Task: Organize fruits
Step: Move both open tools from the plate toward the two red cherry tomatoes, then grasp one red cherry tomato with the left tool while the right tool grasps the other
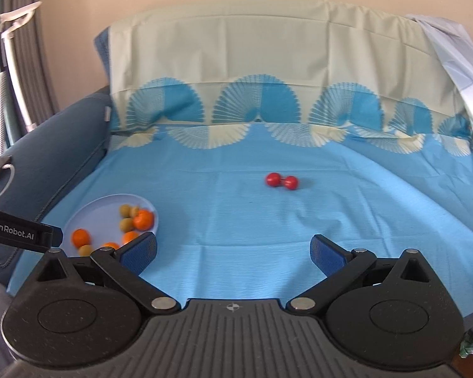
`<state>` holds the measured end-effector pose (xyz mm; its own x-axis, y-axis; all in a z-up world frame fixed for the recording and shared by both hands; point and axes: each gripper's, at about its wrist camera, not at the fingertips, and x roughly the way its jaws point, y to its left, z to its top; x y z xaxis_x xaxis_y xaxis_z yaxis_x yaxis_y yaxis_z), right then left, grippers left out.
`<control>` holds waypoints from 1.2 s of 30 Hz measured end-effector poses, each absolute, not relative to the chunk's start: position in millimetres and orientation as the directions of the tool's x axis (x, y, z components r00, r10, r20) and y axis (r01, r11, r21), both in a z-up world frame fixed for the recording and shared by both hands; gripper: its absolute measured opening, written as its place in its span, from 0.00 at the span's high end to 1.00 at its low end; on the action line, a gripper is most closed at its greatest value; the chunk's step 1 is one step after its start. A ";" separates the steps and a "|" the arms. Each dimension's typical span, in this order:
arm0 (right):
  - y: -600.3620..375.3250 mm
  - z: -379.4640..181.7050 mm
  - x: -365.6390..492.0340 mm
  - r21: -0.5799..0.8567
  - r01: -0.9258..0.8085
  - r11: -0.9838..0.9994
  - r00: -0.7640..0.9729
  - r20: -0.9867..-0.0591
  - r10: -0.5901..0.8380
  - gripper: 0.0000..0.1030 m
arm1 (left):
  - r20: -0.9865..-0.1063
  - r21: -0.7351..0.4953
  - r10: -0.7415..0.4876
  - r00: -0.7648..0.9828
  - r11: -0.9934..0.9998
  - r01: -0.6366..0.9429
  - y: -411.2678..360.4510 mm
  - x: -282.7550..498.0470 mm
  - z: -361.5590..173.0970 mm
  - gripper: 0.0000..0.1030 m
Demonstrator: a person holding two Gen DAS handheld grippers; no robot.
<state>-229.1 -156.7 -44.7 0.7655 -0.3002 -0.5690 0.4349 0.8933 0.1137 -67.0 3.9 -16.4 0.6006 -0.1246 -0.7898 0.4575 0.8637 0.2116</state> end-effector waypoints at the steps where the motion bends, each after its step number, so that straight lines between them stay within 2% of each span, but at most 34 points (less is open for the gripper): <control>1: -164.4 -47.4 -227.5 0.114 0.451 0.886 0.758 -0.572 -0.312 0.01 | -0.788 0.214 -0.132 0.602 0.857 0.469 -5.2 -63.6 -18.3 0.00; 11: -253.6 -93.3 -190.7 0.078 0.591 0.803 0.682 -0.579 -0.446 0.01 | -0.767 0.254 -0.231 0.598 0.747 0.614 -133.2 -6.4 -51.1 0.00; 16: -307.6 -135.2 -145.5 0.044 0.613 0.789 0.655 -0.587 -0.476 0.01 | -0.795 0.207 -0.317 0.517 0.659 0.723 -209.7 39.7 -92.2 0.00; 19: -340.1 -166.9 -106.7 0.008 0.570 0.822 0.667 -0.588 -0.457 0.01 | -0.811 0.232 -0.292 0.507 0.635 0.737 -245.8 70.4 -121.9 0.00; 24: -376.5 -209.4 -38.7 0.022 0.507 0.862 0.672 -0.637 -0.379 0.01 | -0.827 0.197 -0.275 0.491 0.676 0.710 -259.5 110.4 -139.1 0.00; 27: -383.1 -225.1 -10.9 0.023 0.512 0.859 0.668 -0.640 -0.380 0.01 | -0.831 0.202 -0.268 0.487 0.671 0.714 -268.0 119.4 -149.3 0.00; 30: -396.2 -230.1 -12.5 0.058 0.567 0.822 0.660 -0.629 -0.411 0.01 | -0.823 0.217 -0.284 0.493 0.645 0.733 -280.8 114.0 -158.7 0.00; 36: -421.3 -231.5 -33.8 0.073 0.597 0.799 0.654 -0.622 -0.431 0.01 | -0.826 0.157 -0.393 0.403 0.527 0.835 -318.0 93.0 -172.8 0.01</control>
